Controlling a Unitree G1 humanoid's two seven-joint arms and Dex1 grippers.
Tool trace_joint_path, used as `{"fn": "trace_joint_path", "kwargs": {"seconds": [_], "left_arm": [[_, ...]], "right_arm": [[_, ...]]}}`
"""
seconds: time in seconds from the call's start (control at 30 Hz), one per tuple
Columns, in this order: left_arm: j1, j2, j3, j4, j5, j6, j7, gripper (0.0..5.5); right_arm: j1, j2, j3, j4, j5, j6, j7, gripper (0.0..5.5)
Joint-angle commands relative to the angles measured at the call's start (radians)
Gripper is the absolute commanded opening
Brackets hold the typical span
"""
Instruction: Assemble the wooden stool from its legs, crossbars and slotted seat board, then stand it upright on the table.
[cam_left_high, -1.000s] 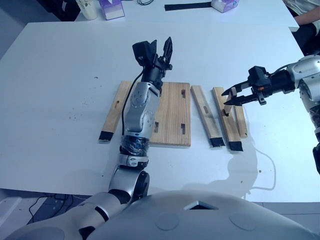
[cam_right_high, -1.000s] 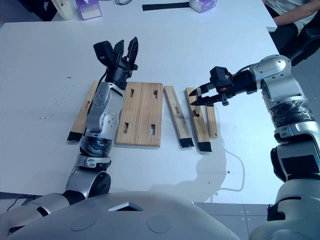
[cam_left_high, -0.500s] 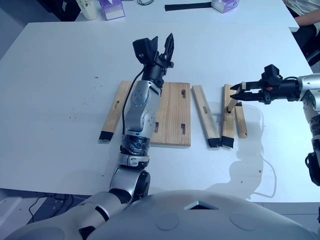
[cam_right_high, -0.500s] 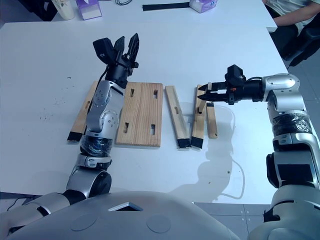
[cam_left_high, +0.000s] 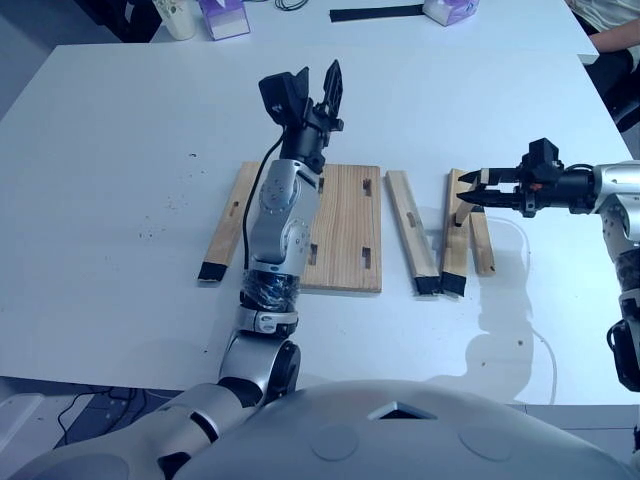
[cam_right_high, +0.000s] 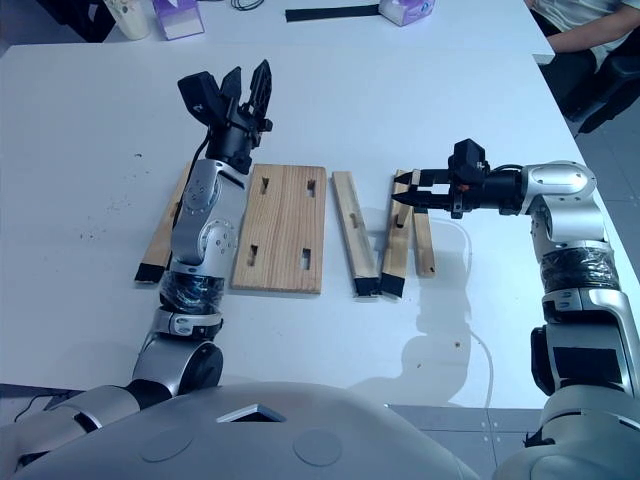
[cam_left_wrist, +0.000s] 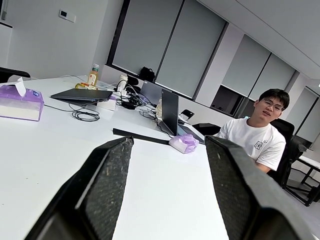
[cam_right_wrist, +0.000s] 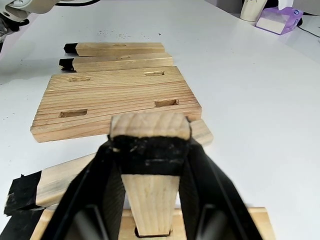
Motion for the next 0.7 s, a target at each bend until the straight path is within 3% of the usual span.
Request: {"fn": "trace_joint_path", "kwargs": {"seconds": [0.03, 0.37, 0.53, 0.57, 0.7], "left_arm": [[0.048, -0.045, -0.002, -0.012, 0.003, -0.001, 0.012, 2.65], [0.035, -0.036, 0.006, 0.006, -0.003, 0.007, 0.004, 2.65], [0.038, -0.034, 0.010, 0.005, -0.001, 0.006, 0.003, 2.65], [0.042, -0.033, 0.011, 0.002, 0.000, 0.005, 0.005, 2.65], [0.059, -0.035, 0.013, -0.013, 0.006, 0.000, 0.016, 2.65]], "right_arm": [[0.058, 0.027, 0.041, 0.062, -0.085, 0.049, -0.012, 1.31], [0.055, 0.060, 0.020, 0.081, -0.078, 0.078, -0.040, 1.31], [0.044, 0.067, -0.043, 0.036, -0.048, 0.085, -0.092, 1.31], [0.038, 0.066, -0.055, 0.023, -0.038, 0.095, -0.098, 1.68], [0.043, 0.050, -0.086, -0.035, -0.028, 0.140, -0.103, 2.27]]}}
